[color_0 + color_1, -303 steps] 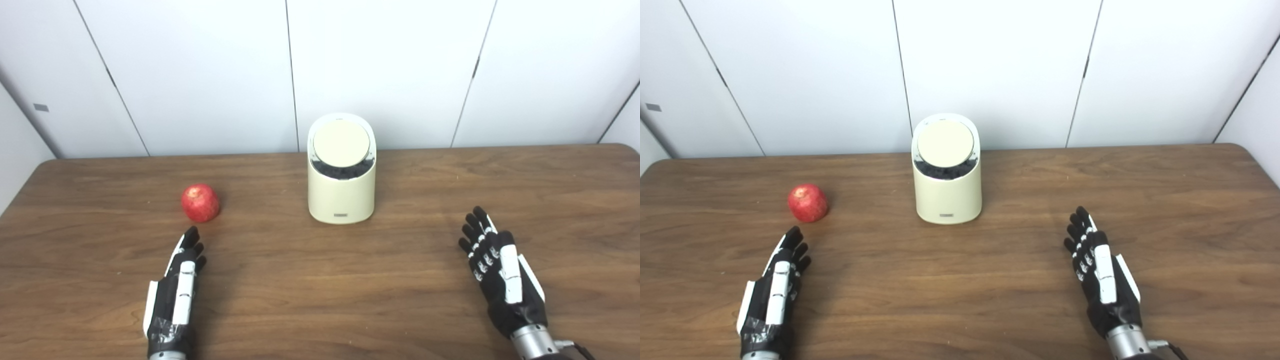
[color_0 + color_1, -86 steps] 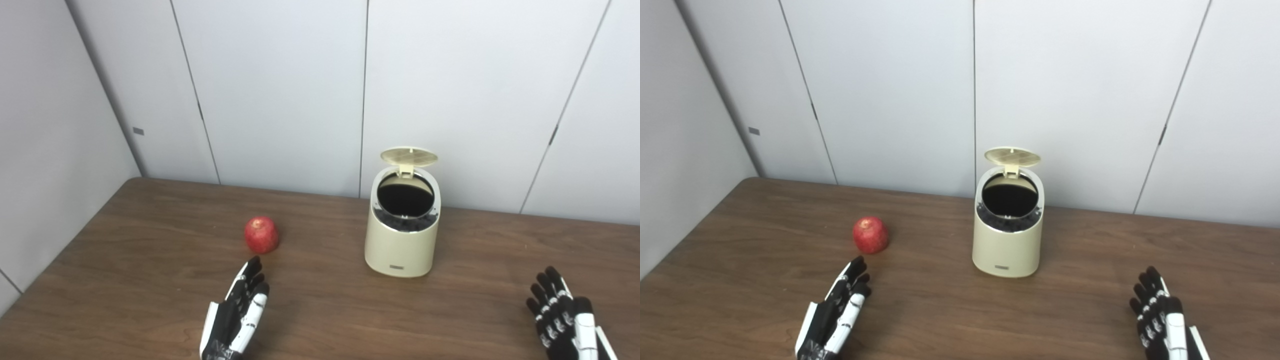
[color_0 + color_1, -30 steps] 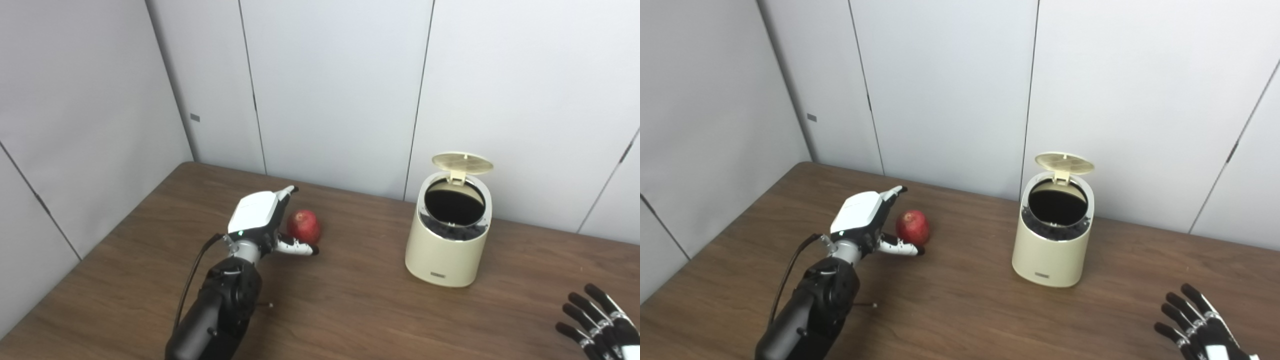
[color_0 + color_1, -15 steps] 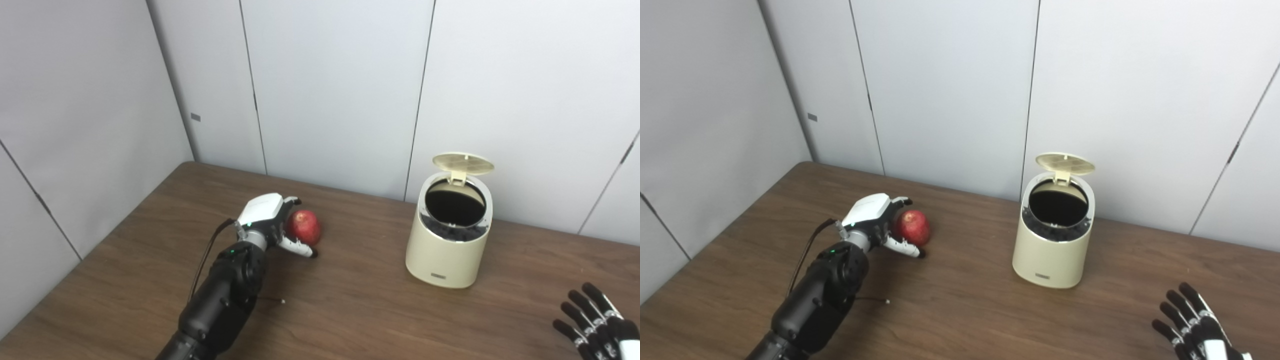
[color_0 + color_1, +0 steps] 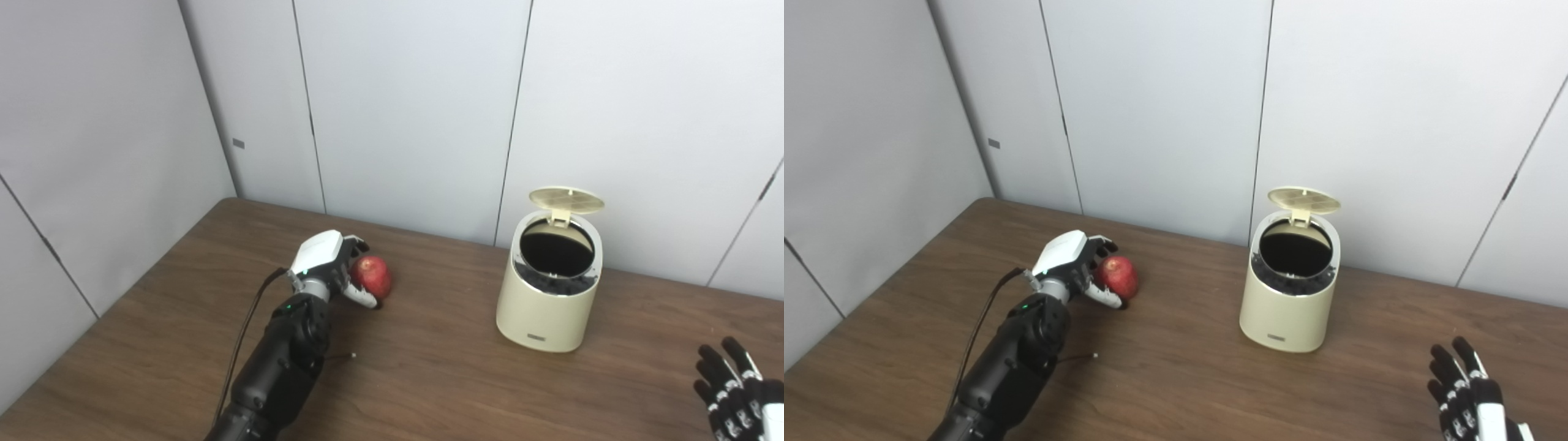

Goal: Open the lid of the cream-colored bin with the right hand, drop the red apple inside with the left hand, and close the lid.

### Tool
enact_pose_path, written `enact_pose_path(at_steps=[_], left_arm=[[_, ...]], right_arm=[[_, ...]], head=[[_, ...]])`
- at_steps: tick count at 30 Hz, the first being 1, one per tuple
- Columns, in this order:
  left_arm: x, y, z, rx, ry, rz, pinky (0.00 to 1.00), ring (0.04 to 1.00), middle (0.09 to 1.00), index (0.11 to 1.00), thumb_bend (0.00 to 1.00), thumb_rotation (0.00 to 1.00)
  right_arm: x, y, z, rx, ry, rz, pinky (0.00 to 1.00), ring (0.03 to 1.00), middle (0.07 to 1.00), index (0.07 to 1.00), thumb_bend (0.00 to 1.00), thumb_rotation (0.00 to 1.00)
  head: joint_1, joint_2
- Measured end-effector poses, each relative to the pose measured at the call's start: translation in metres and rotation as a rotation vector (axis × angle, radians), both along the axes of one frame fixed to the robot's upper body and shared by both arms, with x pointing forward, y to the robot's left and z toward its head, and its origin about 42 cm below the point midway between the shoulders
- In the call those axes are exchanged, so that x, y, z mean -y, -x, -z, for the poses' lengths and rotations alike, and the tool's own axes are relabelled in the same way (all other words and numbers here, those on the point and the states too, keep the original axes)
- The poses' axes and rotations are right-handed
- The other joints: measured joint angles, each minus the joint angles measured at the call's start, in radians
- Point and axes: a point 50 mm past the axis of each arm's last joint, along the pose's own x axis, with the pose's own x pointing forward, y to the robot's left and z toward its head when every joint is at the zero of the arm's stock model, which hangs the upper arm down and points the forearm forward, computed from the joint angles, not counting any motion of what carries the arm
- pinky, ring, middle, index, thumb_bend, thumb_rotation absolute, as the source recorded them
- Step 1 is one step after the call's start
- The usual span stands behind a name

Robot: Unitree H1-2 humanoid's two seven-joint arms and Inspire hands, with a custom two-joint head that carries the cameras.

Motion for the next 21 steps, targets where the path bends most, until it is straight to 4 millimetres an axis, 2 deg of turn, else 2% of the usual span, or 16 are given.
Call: enact_pose_path(at_steps=[1, 2, 4, 5, 7, 10, 18, 21], left_arm=[[0.0003, -0.0001, 0.0001, 0.018, 0.015, -0.006, 0.51, 0.548, 0.569, 0.653, 0.64, 0.00], [0.0000, -0.0003, 0.0007, 0.037, 0.026, -0.019, 0.52, 0.486, 0.535, 0.601, 0.57, 0.00], [0.0002, -0.0004, 0.0018, 0.075, 0.044, -0.037, 0.51, 0.438, 0.505, 0.544, 0.51, 0.00], [0.0007, -0.0004, 0.0023, 0.092, 0.050, -0.035, 0.51, 0.432, 0.501, 0.536, 0.51, 0.00], [0.0013, -0.0003, 0.0034, 0.122, 0.052, -0.025, 0.42, 0.419, 0.510, 0.493, 0.48, 0.00], [0.0023, 0.0002, 0.0024, 0.174, 0.064, -0.009, 0.38, 0.427, 0.516, 0.463, 0.48, 0.00], [0.0057, 0.0006, 0.0054, 0.176, 0.066, 0.001, 0.34, 0.440, 0.523, 0.462, 0.48, 0.00], [0.0059, 0.0010, 0.0058, 0.173, 0.066, 0.000, 0.34, 0.440, 0.523, 0.459, 0.48, 0.00]], right_arm=[[-0.0006, 0.0001, -0.0001, 0.000, -0.002, 0.001, 1.00, 0.972, 0.931, 0.992, 0.59, 0.91], [-0.0009, 0.0002, -0.0004, 0.000, -0.004, 0.004, 1.00, 0.973, 0.930, 0.989, 0.59, 0.90], [-0.0010, 0.0007, -0.0020, 0.003, -0.003, 0.007, 1.00, 0.981, 0.931, 0.985, 0.59, 0.90], [-0.0009, 0.0008, -0.0027, 0.005, -0.002, 0.007, 1.00, 0.982, 0.931, 0.984, 0.59, 0.90], [-0.0009, 0.0011, -0.0038, 0.009, 0.004, 0.009, 1.00, 0.969, 0.919, 0.974, 0.59, 0.90], [-0.0007, 0.0016, -0.0054, 0.009, 0.008, 0.012, 0.99, 0.953, 0.907, 0.967, 0.59, 0.90], [-0.0003, 0.0015, -0.0052, 0.005, 0.012, 0.022, 1.00, 0.974, 0.916, 0.986, 0.57, 0.93], [-0.0005, 0.0014, -0.0051, 0.004, 0.014, 0.023, 1.00, 0.985, 0.924, 0.993, 0.55, 0.96]], head=[[0.000, 0.000], [0.000, 0.000], [-0.005, 0.003], [-0.005, 0.005], [-0.005, 0.005], [-0.005, 0.003], [-0.017, 0.008], [-0.050, 0.006]])
